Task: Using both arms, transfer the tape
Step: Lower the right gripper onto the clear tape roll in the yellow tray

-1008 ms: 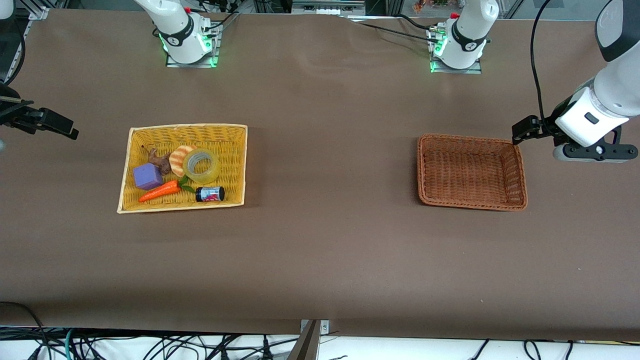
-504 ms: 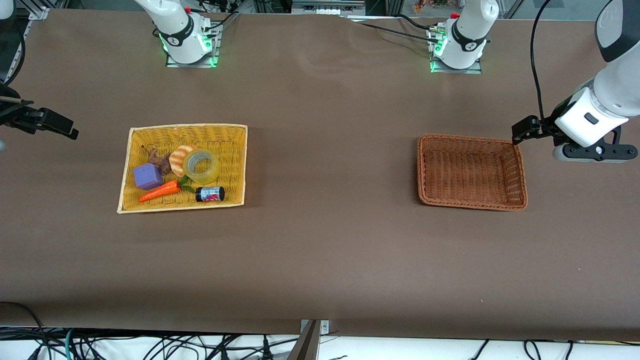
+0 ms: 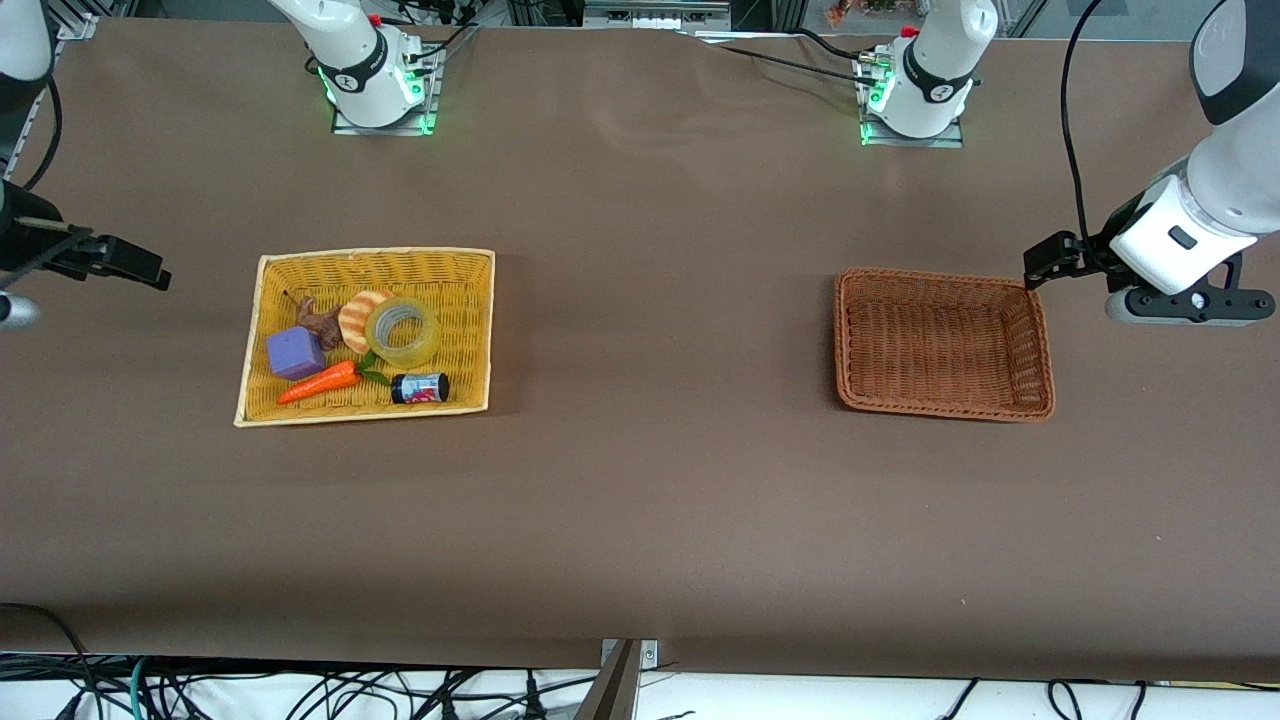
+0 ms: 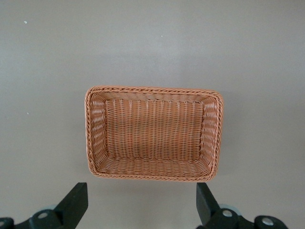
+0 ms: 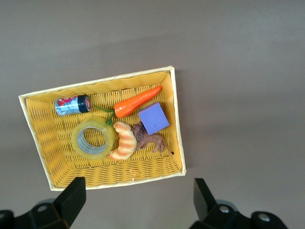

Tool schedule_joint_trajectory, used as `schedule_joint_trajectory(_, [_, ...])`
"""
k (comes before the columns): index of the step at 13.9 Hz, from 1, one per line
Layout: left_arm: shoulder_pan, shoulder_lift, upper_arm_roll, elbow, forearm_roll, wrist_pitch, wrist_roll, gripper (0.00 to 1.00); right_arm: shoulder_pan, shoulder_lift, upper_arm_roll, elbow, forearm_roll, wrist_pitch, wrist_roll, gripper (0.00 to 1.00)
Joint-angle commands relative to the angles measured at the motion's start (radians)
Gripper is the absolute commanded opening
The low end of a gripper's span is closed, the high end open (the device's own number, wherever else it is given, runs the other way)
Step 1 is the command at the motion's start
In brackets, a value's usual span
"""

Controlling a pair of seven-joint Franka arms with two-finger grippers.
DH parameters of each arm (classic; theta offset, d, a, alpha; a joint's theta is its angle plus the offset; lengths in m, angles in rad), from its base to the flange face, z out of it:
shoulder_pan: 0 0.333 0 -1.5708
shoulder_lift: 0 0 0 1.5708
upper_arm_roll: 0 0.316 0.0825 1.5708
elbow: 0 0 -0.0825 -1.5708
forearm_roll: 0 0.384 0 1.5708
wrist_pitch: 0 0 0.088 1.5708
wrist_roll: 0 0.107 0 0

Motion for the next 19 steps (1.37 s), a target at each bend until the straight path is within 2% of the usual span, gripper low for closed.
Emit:
schedule_joint_trajectory(1, [-0.011,0.001,0.01,0.007,0.024,-0.012,0.011,1.0,0.012,0.075,0.018,-0.007,-0.003,0.016,-0.008,1.0])
schedule_joint_trajectory(4, [-0.011,0.001,0.009,0.005,0.024,-0.011,0.011,1.0,0.081,0.072,0.035,-0.177,-0.003,0.187,0.103,1.0])
schedule_joint_trajectory(6, [-0.011,0.0,0.009,0.005,0.024,-0.011,0.011,1.0,0.087,0.04,0.087,-0.355,-0.004,0.361,0.182,1.0])
schedule_joint_trajectory(8, [-0.011,0.0,0.009,0.004,0.025,-0.012,0.012,1.0,0.087,0.01,0.104,-0.51,-0.004,0.516,0.208,1.0])
schedule_joint_trajectory(11, [-0.011,0.0,0.009,0.004,0.024,-0.011,0.012,1.0,0.087,-0.006,0.167,-0.663,-0.004,0.694,0.318,1.0])
schedule_joint_trajectory(14, [-0.011,0.0,0.009,0.004,0.024,-0.012,0.012,1.0,0.089,0.006,0.237,-0.708,-0.01,0.782,0.435,1.0])
schedule_joint_trajectory(19, [-0.011,0.0,0.009,0.002,0.024,-0.012,0.012,1.0,0.104,0.048,0.248,-0.711,-0.01,0.84,0.46,1.0])
